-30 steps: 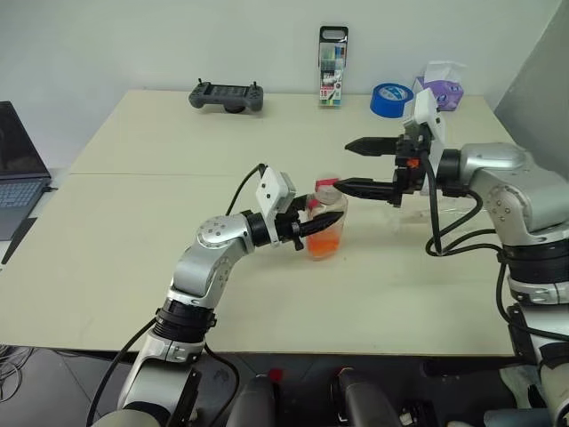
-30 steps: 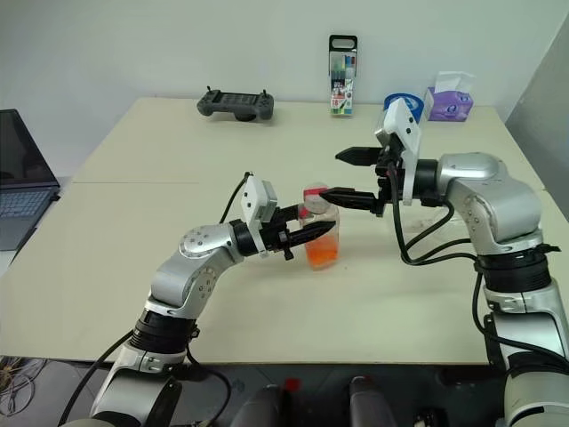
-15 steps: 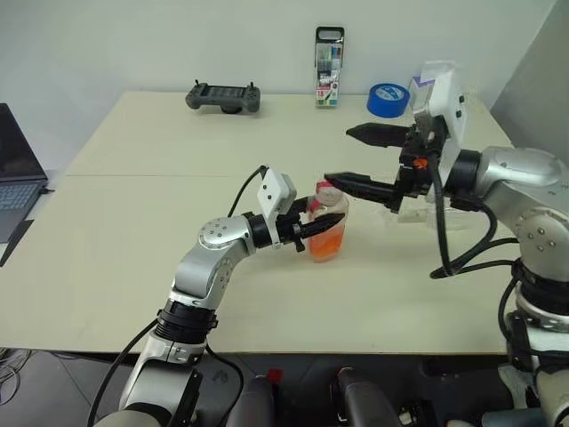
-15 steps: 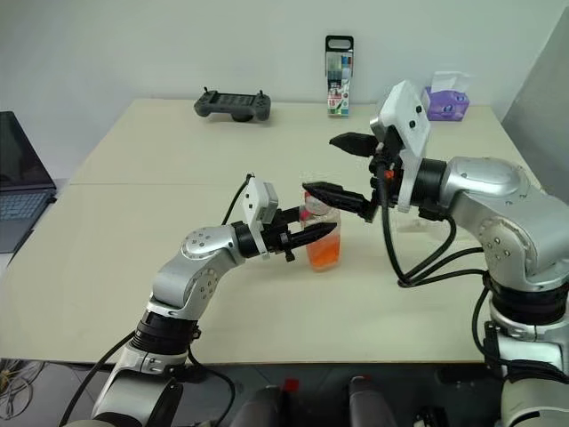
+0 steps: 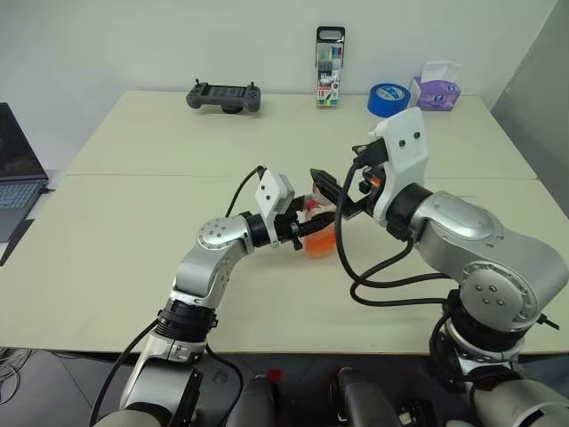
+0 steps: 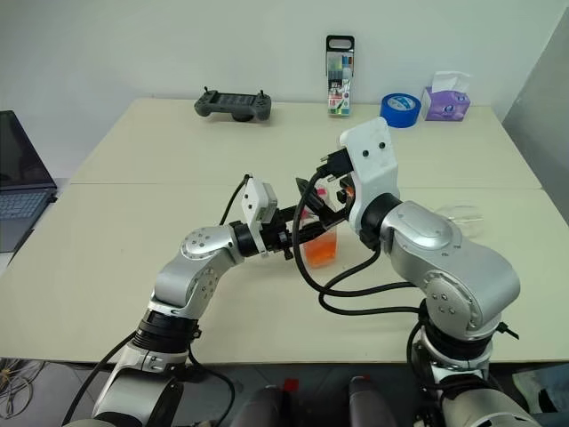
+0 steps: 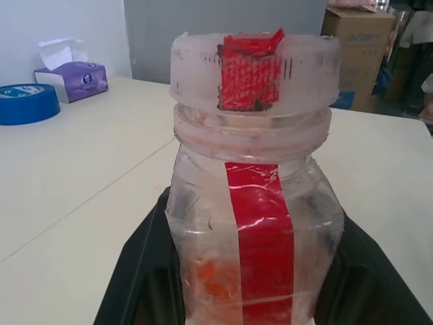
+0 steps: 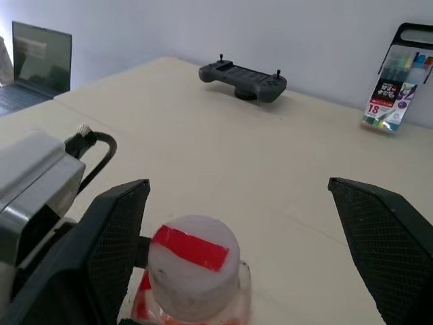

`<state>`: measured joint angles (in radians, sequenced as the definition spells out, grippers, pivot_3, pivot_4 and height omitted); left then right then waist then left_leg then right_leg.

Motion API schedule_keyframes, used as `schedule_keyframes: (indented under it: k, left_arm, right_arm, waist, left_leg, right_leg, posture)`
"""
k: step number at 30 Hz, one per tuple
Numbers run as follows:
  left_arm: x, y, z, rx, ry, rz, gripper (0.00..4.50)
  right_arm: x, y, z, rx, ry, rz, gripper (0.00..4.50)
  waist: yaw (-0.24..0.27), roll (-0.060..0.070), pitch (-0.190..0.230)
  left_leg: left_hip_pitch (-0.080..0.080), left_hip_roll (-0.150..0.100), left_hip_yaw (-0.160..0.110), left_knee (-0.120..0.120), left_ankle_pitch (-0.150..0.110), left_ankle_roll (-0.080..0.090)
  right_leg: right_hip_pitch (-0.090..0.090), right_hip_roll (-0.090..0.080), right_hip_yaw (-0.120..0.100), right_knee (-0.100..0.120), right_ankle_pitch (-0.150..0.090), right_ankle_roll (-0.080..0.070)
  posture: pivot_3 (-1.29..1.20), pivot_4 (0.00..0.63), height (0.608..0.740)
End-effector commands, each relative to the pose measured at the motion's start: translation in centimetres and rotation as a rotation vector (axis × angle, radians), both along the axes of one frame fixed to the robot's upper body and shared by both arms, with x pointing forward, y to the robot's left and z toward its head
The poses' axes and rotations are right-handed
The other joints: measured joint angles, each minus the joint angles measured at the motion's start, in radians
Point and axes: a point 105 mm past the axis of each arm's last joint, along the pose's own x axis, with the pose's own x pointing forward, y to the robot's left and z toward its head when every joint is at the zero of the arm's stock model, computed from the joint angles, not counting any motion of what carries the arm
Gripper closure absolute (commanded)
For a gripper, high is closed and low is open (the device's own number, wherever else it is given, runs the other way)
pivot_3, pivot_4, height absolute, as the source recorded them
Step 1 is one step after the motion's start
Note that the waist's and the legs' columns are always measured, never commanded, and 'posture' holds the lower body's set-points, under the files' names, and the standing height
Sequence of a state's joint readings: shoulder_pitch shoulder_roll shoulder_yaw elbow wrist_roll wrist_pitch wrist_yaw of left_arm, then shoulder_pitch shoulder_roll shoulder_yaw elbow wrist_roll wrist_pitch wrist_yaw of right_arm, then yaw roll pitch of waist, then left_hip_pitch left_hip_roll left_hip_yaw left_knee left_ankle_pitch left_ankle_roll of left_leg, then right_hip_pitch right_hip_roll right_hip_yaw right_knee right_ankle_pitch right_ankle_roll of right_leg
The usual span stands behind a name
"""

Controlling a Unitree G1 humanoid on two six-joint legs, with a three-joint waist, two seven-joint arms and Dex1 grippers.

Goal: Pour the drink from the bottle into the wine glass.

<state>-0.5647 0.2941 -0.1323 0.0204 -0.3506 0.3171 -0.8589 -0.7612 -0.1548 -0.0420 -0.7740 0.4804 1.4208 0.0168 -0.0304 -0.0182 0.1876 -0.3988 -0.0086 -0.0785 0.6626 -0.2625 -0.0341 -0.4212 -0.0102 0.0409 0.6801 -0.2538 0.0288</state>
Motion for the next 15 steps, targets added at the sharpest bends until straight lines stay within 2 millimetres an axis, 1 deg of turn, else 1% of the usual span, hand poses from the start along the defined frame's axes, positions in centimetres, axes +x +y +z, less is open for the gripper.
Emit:
schedule_keyframes:
  k: [1, 5, 7, 15]
  left_arm:
    - [0.2, 0.0, 1.8, -0.037, -0.061, 0.004, 2.74]
    - [0.3, 0.1, 1.7, -0.035, -0.064, 0.013, 2.74]
    - [0.3, 0.1, 1.7, -0.036, -0.066, 0.015, 2.74]
    - [0.4, -0.2, 1.5, -0.037, -0.065, 0.018, 2.74]
  right_arm:
    - [-0.3, 0.0, 0.8, 0.038, -0.024, -0.068, 0.00]
    - [-0.3, 1.2, -0.2, 0.046, 0.033, -0.085, 0.00]
    - [-0.2, 1.3, -0.4, 0.042, 0.044, -0.100, 0.00]
    - [1.2, 1.8, -0.7, 0.056, 0.082, -0.165, 0.00]
  waist:
    - [-0.001, 0.000, 0.000]
    - [-0.002, 0.000, 0.000]
    - [-0.002, 0.000, 0.000]
    - [-0.002, 0.000, 0.000]
  left_leg:
    - [0.000, 0.000, 0.000, 0.000, 0.000, 0.000]
    - [0.000, 0.000, 0.000, 0.000, 0.000, 0.000]
    - [0.000, 0.000, 0.000, 0.000, 0.000, 0.000]
    - [0.000, 0.000, 0.000, 0.000, 0.000, 0.000]
  right_leg:
    - [0.000, 0.000, 0.000, 0.000, 0.000, 0.000]
    - [0.000, 0.000, 0.000, 0.000, 0.000, 0.000]
    - [0.000, 0.000, 0.000, 0.000, 0.000, 0.000]
    - [0.000, 0.000, 0.000, 0.000, 0.000, 0.000]
  posture:
    - [0.00, 0.150, 0.740]
    - [0.00, 0.150, 0.740]
    - [0.00, 0.150, 0.740]
    - [0.00, 0.150, 0.740]
